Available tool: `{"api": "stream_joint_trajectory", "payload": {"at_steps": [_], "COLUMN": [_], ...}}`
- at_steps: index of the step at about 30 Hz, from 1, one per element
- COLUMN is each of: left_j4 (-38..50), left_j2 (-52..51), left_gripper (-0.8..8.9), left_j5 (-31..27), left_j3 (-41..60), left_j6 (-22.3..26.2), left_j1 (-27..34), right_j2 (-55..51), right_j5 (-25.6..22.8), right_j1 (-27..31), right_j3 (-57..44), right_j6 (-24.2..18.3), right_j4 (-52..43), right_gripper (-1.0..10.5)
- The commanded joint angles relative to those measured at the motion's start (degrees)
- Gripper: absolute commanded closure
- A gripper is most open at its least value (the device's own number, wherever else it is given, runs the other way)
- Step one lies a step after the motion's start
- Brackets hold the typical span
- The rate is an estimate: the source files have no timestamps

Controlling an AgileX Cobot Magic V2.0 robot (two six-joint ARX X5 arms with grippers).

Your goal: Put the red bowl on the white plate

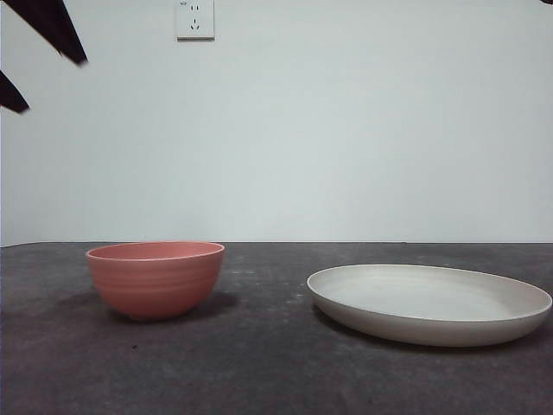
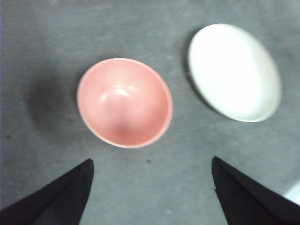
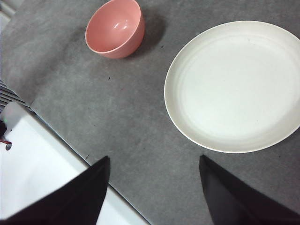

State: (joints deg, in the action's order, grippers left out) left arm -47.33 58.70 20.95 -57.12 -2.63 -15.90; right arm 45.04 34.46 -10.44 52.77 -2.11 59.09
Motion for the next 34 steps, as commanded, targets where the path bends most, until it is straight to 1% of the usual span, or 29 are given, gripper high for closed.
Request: {"api": "stream_joint_trajectory", "payload": {"at_steps": [1, 7, 16, 19, 27, 28, 32, 34], "left_j4": [0.7, 3.3, 9.9, 11.2, 12.9, 12.9, 12.5, 12.4], "left_j2": [5.6, 16.1, 28.8, 32.3, 37.1, 37.2, 37.2, 37.2], "left_gripper": [4.07, 4.08, 4.09, 4.09, 4.24, 4.52, 6.2, 6.87], "left_j5": [-3.5, -11.9, -12.7, -14.8, -15.4, -15.4, -15.4, -15.4], "left_j3": [-3.5, -6.9, -7.0, -7.0, -7.0, -7.0, -7.0, -7.0], "left_j6": [-0.6, -0.5, -0.1, 0.1, 0.2, 0.2, 0.2, 0.2], "left_j1": [-1.6, -3.3, -3.3, -3.3, -3.3, -3.3, -3.3, -3.3], "right_j2": [0.3, 0.3, 0.3, 0.3, 0.3, 0.3, 0.2, 0.2], "right_j5": [0.0, 0.0, 0.0, 0.0, 0.0, 0.0, 0.0, 0.0], "right_j1": [-0.1, -0.1, -0.1, -0.1, -0.1, -0.1, -0.1, -0.1], "right_j3": [1.0, 1.0, 1.0, 1.0, 1.0, 1.0, 1.0, 1.0], "right_j6": [0.3, 0.4, 0.4, 0.5, 0.6, 0.6, 0.6, 0.6], "right_j4": [-0.4, -0.4, -0.4, -0.4, -0.3, -0.3, -0.3, -0.3], "right_gripper": [6.4, 6.4, 6.4, 6.4, 6.4, 6.4, 6.4, 6.4]}}
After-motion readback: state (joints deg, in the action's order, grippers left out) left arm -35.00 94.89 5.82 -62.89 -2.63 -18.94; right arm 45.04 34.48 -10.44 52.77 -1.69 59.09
